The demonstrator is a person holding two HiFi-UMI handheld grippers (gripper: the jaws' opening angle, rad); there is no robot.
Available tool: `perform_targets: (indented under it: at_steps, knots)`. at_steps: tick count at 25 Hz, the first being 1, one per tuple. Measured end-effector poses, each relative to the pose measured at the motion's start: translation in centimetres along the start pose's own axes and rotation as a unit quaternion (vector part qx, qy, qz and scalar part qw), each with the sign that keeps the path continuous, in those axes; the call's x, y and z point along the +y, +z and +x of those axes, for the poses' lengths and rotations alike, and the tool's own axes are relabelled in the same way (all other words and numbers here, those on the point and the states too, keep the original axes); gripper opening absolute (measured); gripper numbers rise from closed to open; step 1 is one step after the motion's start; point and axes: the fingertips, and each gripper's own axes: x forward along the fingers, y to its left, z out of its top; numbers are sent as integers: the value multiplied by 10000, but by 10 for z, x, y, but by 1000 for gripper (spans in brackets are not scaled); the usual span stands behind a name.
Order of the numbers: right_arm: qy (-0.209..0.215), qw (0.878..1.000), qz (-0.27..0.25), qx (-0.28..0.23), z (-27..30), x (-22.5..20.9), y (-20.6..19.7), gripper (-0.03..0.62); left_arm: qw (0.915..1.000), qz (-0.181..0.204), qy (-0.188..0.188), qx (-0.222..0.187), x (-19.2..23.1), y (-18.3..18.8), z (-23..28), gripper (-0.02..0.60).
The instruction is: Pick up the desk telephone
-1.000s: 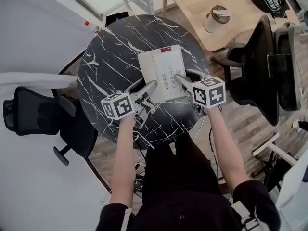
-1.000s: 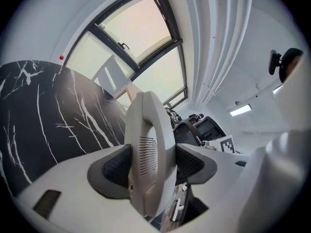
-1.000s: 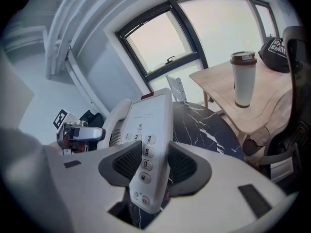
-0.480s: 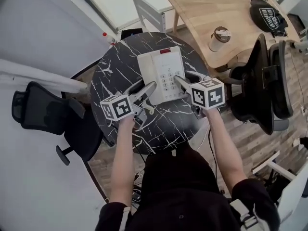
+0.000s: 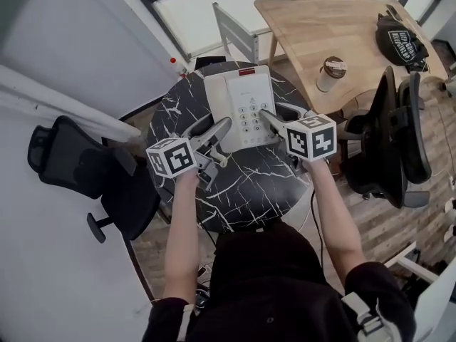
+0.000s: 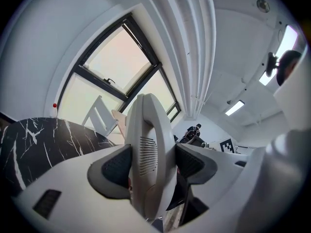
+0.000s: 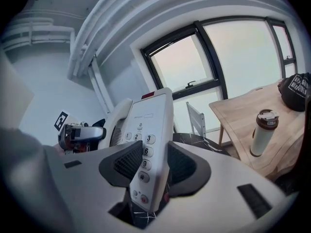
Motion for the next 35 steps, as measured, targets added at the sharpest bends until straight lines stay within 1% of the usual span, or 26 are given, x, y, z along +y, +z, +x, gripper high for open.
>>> perform_targets:
  at_steps: [6, 15, 21, 35]
  knots:
    - [58, 9996, -235, -150, -4, 12, 23, 176, 9997, 129, -9, -228, -9, 19, -9, 301]
    - [153, 9985, -400, -327, -6, 26, 47, 175, 9987, 258, -26, -448, -18, 44, -20, 299]
    - [165, 9978, -512, -400, -12, 30, 54, 175, 9981, 376, -28, -494, -25, 48, -23, 299]
    - [178, 9977, -530, -373, -13, 32, 53, 172, 9981, 293, -21, -536, -25, 47, -25, 299]
